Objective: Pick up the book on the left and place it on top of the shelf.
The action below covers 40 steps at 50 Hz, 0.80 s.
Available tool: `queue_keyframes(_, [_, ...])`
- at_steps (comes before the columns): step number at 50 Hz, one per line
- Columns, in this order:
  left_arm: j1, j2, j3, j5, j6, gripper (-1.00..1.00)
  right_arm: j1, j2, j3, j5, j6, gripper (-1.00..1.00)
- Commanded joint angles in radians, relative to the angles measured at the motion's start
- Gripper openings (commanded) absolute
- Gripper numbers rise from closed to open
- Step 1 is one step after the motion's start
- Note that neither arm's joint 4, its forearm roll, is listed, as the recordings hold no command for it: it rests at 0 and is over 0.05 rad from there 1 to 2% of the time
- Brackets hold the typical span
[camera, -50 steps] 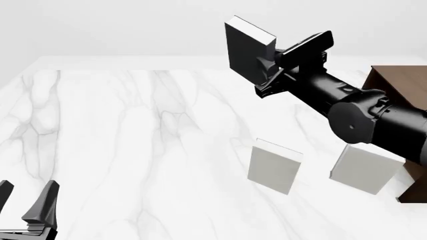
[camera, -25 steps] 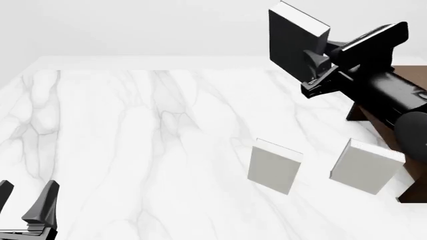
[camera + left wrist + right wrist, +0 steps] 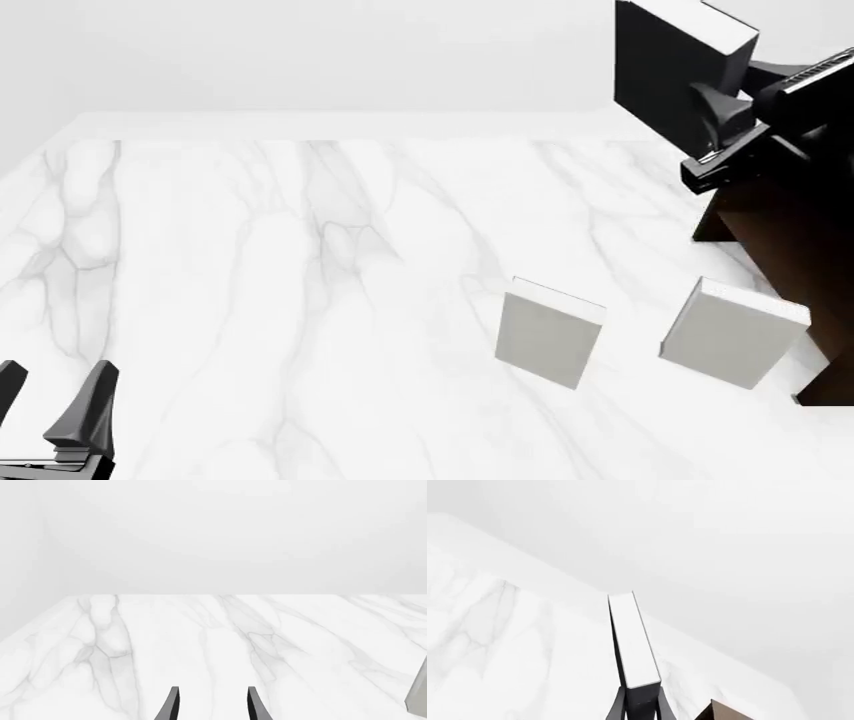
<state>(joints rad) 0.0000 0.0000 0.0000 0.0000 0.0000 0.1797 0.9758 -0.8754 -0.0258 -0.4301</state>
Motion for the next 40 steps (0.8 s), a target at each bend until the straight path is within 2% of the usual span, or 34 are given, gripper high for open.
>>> queue_keyframes(1, [0.0,0.0,0.0,0.0,0.0,1.0,-0.064,-0.051,-0.026,0.043,-0.013,-1.0])
queue_keyframes(21, [0.0,0.0,0.0,0.0,0.0,1.0,-0.18,-0.09,-0.078,0.118,-0.08,-1.0])
queue_keyframes(26, [0.0,0.0,0.0,0.0,0.0,1.0,-0.202,-0.101,-0.073,0.121,-0.095,-1.0])
queue_keyframes(32, [0.0,0.0,0.0,0.0,0.0,1.0,-0.247,-0.103,-0.075,0.114,-0.145,-1.0])
queue_keyframes(40, [0.0,0.0,0.0,0.0,0.0,1.0,-0.289,-0.101,-0.065,0.102,-0.17,-1.0])
